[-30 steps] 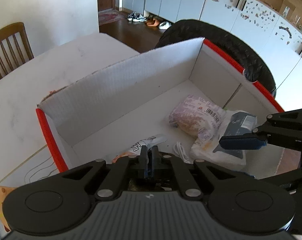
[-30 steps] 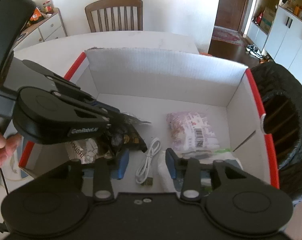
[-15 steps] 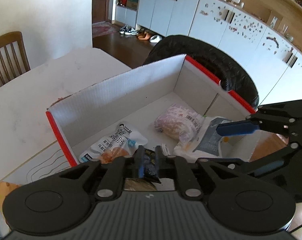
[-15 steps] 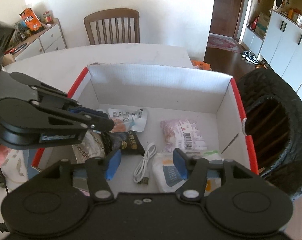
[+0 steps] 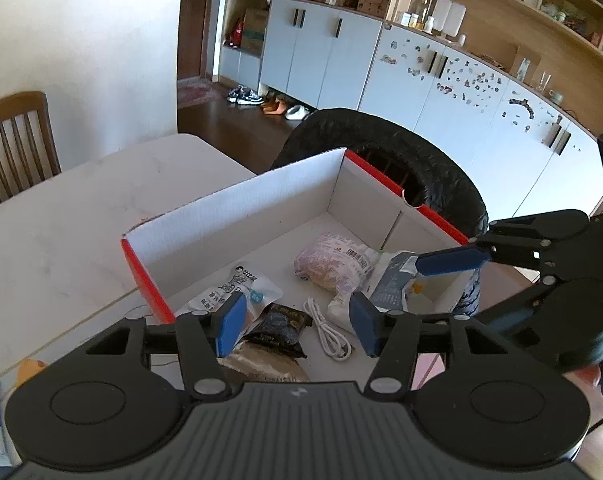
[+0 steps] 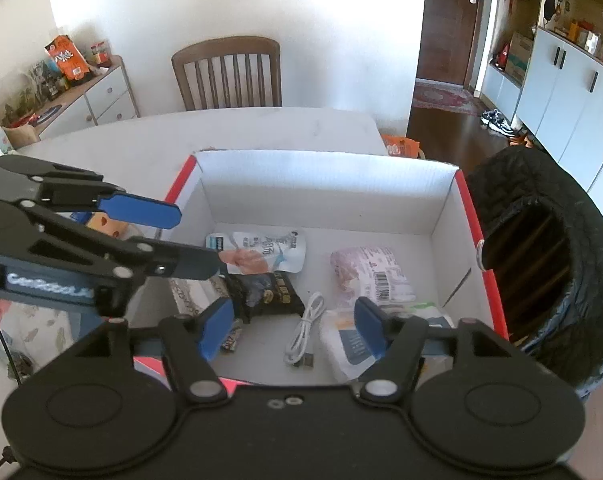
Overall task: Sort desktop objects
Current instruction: 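Open both tools to release the wrapper and cable, then withdraw, then move both tools back over the table toward the blue carton and black bag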
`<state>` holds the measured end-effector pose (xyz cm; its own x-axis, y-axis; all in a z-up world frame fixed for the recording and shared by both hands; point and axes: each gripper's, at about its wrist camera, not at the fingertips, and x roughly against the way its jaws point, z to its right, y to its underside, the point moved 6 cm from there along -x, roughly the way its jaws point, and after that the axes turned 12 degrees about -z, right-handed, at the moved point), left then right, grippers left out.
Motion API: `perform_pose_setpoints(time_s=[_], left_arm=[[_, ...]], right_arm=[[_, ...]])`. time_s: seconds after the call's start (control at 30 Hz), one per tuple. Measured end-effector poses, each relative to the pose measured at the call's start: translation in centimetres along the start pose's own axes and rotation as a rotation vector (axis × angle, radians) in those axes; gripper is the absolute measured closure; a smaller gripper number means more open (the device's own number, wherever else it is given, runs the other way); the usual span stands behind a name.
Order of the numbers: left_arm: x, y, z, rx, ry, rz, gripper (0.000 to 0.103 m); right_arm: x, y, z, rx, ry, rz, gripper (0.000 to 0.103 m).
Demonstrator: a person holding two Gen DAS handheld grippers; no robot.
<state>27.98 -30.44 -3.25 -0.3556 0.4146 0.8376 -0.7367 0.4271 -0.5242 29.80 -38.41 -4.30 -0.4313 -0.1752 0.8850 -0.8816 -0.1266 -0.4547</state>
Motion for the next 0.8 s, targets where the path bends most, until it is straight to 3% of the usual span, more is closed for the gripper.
perform_pose_setpoints(time_s=[0.2, 0.53, 0.8], left_arm=[[1.6, 1.2, -0.4, -0.007, 0.009, 0.022, 0.047], [5.5, 4.2, -2.0, -0.039, -0.016, 0.073, 0.046], [8.4, 6.9, -4.3, -0.031, -0.042, 0.095, 0.029]], right_arm=[[0.6, 0.3, -1.2, -0.002, 0.001, 0.016, 0.025], [2.3, 1.3, -5.2, -0.001, -0.03, 0.059, 0.018], [3.0, 1.7, -8.6, -0.023, -0.039, 0.085, 0.016]])
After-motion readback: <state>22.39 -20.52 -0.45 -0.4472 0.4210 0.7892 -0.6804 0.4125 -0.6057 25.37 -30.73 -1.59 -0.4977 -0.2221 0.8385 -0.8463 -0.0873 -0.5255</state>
